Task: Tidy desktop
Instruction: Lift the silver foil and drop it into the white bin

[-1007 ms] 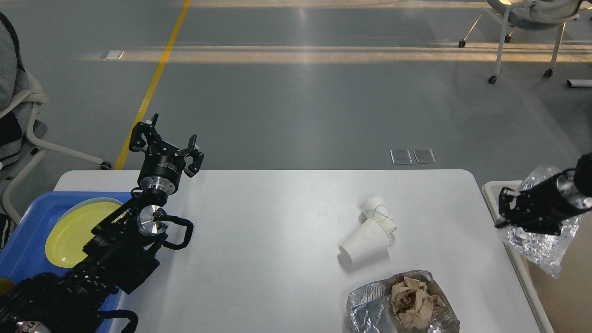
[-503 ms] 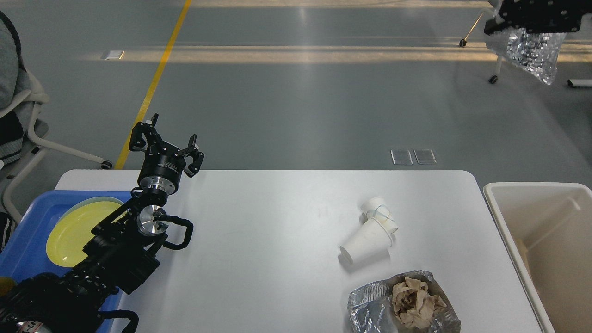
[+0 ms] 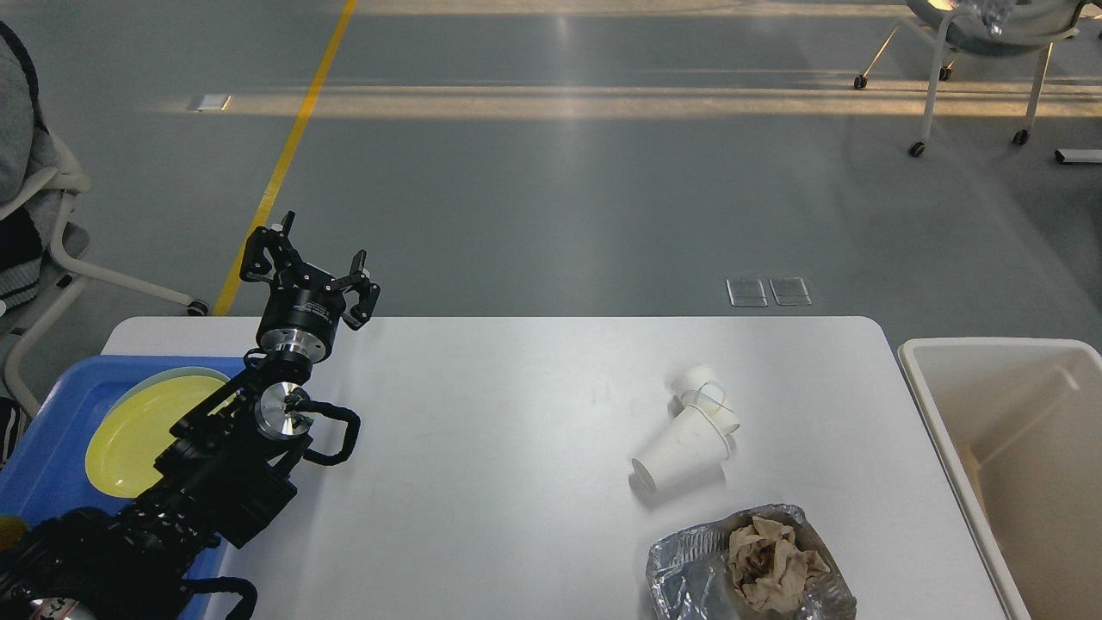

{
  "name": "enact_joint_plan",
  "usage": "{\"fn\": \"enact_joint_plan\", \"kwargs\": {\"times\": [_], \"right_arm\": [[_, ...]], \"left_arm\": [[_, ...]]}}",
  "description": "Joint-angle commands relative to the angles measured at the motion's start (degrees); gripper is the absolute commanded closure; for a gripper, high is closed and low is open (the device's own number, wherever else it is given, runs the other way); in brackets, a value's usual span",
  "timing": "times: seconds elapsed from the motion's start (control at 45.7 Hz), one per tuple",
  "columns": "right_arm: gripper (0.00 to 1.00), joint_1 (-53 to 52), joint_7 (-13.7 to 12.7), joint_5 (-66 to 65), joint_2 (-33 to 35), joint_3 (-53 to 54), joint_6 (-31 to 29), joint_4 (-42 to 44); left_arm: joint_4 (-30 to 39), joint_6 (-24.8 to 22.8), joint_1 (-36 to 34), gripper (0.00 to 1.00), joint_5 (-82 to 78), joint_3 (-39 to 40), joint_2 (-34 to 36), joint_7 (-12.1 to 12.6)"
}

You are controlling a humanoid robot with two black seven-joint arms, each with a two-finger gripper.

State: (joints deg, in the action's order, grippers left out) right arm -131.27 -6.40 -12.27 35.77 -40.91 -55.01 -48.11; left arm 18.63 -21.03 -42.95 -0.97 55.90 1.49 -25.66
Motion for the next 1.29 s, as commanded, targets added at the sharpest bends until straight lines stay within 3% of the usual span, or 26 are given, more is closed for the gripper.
{"fn": "enact_joint_plan", "kwargs": {"times": [0.0,0.285,0.525,0.744,0.985,1.138,1.16,1.204,1.226,1.269], "right_arm": [[1.0,10.4,0.08,-2.75,0.0,-0.22,0.01,7.31],[1.0,34.49,0.16,-4.43,0.0,-0.31,0.01,24.11],[1.0,50.22,0.08,-1.09,-0.08,1.89,0.01,30.88],[1.0,61.3,0.08,0.85,-1.31,2.15,0.34,31.06],[0.96,69.92,0.08,0.93,-2.54,2.15,16.5,31.24],[0.77,71.15,0.08,0.93,-3.07,2.24,21.43,30.88],[0.65,71.06,0.08,0.93,-3.07,2.24,21.7,30.8],[0.29,71.06,0.08,0.93,-3.07,2.24,22.05,30.62],[0.17,70.98,0.08,0.93,-3.07,2.24,22.05,30.53],[0.13,70.89,0.25,0.93,-3.07,2.32,22.05,30.44]], "left_arm": [[0.0,-0.06,-0.03,0.0,0.0,0.0,0.0,0.0],[0.0,-0.06,-0.03,0.0,0.0,0.0,0.0,0.0],[0.0,-0.06,-0.03,0.0,0.0,0.0,-0.09,0.0],[0.0,0.03,-0.03,0.0,0.0,0.0,0.0,0.0],[0.0,0.03,-0.03,0.0,0.0,0.0,0.0,0.0],[0.0,-0.06,-0.03,0.0,0.0,0.0,0.0,0.0],[0.0,0.03,-0.03,0.0,0.0,0.0,0.0,0.0],[0.0,0.03,0.05,0.0,0.0,0.0,0.0,0.0],[0.0,0.03,-0.03,0.0,0.0,0.0,0.0,0.0],[0.0,0.03,-0.03,0.0,0.0,0.0,0.0,0.0]]}}
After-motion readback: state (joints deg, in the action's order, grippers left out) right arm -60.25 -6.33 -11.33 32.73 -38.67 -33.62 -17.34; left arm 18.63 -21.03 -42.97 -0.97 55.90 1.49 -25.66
